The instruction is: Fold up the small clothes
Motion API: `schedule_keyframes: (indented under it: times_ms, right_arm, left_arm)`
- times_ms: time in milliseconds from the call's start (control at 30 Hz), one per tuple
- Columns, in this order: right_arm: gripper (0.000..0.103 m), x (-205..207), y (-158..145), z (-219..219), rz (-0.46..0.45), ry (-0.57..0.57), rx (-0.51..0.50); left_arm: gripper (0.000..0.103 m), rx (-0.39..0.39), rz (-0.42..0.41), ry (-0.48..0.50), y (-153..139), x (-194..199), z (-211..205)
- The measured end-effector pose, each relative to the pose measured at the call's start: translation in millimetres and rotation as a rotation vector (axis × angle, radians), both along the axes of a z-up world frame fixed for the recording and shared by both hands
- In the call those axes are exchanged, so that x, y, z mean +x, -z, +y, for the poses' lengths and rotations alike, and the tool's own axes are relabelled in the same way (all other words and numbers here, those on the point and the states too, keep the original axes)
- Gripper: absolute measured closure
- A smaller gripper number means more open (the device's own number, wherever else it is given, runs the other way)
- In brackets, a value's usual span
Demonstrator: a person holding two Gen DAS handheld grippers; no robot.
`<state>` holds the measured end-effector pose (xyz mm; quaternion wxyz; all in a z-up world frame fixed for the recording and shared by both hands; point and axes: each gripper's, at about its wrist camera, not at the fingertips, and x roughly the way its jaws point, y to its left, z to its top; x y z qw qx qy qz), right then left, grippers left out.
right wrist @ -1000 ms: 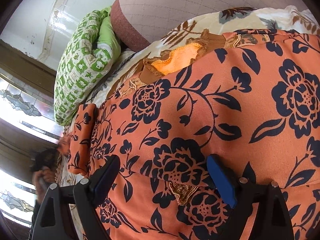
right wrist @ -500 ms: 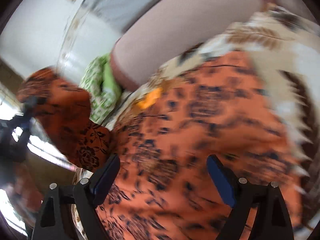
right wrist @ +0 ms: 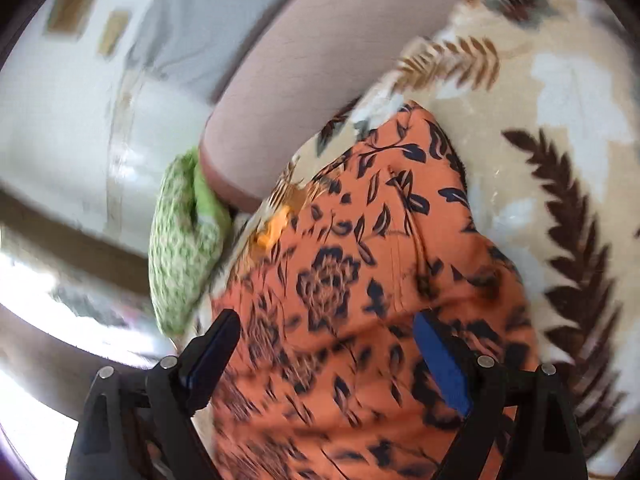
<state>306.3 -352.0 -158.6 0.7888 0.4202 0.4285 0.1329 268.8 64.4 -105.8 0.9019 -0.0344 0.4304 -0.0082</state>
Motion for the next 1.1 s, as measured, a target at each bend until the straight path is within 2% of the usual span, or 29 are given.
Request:
schedule_keyframes:
  times_ms: [67, 133, 233, 300, 333, 367, 400, 467, 500, 567, 667, 700, 733, 767, 800, 833, 867, 900, 933, 967, 1033, 1100]
  right_arm:
    - [0.013, 11, 0, 0, 0.028, 0.024, -0.066]
    - [0.013, 21, -10, 5, 0.012, 0.014, -0.158]
    - [0.013, 43, -21, 20, 0.010, -0.034, -0.358]
    - [0.014, 63, -14, 34, 0.056, -0.090, -0.484]
    - [0.025, 69, -8, 40, 0.077, -0.123, -0.536]
    - [0.041, 75, -2, 50, 0.100, -0.162, -0.616]
    - [0.078, 78, 0, 55, 0.105, -0.176, -0.673]
    - [0.091, 78, -6, 64, 0.087, -0.206, -0.705]
    - [0.092, 75, -15, 69, 0.058, -0.211, -0.747]
    - [0.092, 72, -32, 74, 0.006, -0.188, -0.791]
    - [0.092, 65, -59, 74, -0.100, -0.109, -0.815]
    - [0.092, 68, -53, 74, -0.087, -0.106, -0.832]
    - [0.087, 76, -37, 74, -0.029, -0.143, -0.837]
    - [0.087, 88, -9, 73, 0.092, -0.207, -0.801]
    - [0.086, 89, 0, 69, 0.121, -0.212, -0.764]
    - [0.084, 82, -5, 64, 0.076, -0.173, -0.736]
    - [0.080, 75, -13, 55, 0.057, -0.126, -0.701]
    - [0.070, 69, -19, 48, 0.054, -0.087, -0.677]
    - [0.053, 63, -24, 44, 0.048, -0.065, -0.669]
    - [0.045, 54, -35, 40, 0.022, -0.031, -0.664]
    - [0.042, 41, -54, 42, -0.036, -0.020, -0.661]
    - [0.042, 30, -71, 47, -0.105, -0.033, -0.596]
  left_arm:
    - [0.028, 0.001, 0.032, -0.026, 14, 0, 17]
    - [0.028, 0.007, 0.062, -0.043, 27, 3, 29]
    - [0.028, -0.001, 0.121, -0.066, 53, 7, 39]
    - [0.029, -0.018, 0.115, -0.076, 61, 6, 42]
    - [0.034, -0.012, 0.102, -0.074, 62, 4, 41]
    - [0.043, -0.013, 0.098, -0.064, 62, 3, 40]
    - [0.047, -0.015, 0.100, -0.054, 61, 2, 39]
    - [0.065, -0.030, 0.104, -0.039, 58, 2, 38]
    - [0.068, -0.043, 0.112, -0.034, 57, 2, 38]
    - [0.077, -0.079, 0.110, -0.055, 55, 7, 43]
    - [0.077, -0.117, 0.101, -0.098, 56, 4, 49]
    - [0.077, -0.120, 0.101, -0.105, 58, 5, 50]
    - [0.076, -0.120, 0.099, -0.111, 58, 5, 50]
    - [0.076, -0.122, 0.099, -0.116, 58, 4, 50]
    - [0.075, -0.122, 0.098, -0.118, 57, 4, 50]
    - [0.072, -0.119, 0.097, -0.122, 55, 3, 51]
    - [0.067, -0.113, 0.093, -0.126, 53, 1, 52]
    - [0.067, -0.109, 0.085, -0.128, 50, -1, 54]
    - [0.067, -0.106, 0.068, -0.134, 45, -4, 56]
    - [0.067, -0.092, 0.047, -0.148, 39, -6, 57]
    - [0.067, -0.086, -0.017, -0.154, 23, -12, 55]
    - [0.065, -0.098, -0.042, -0.125, 16, -12, 50]
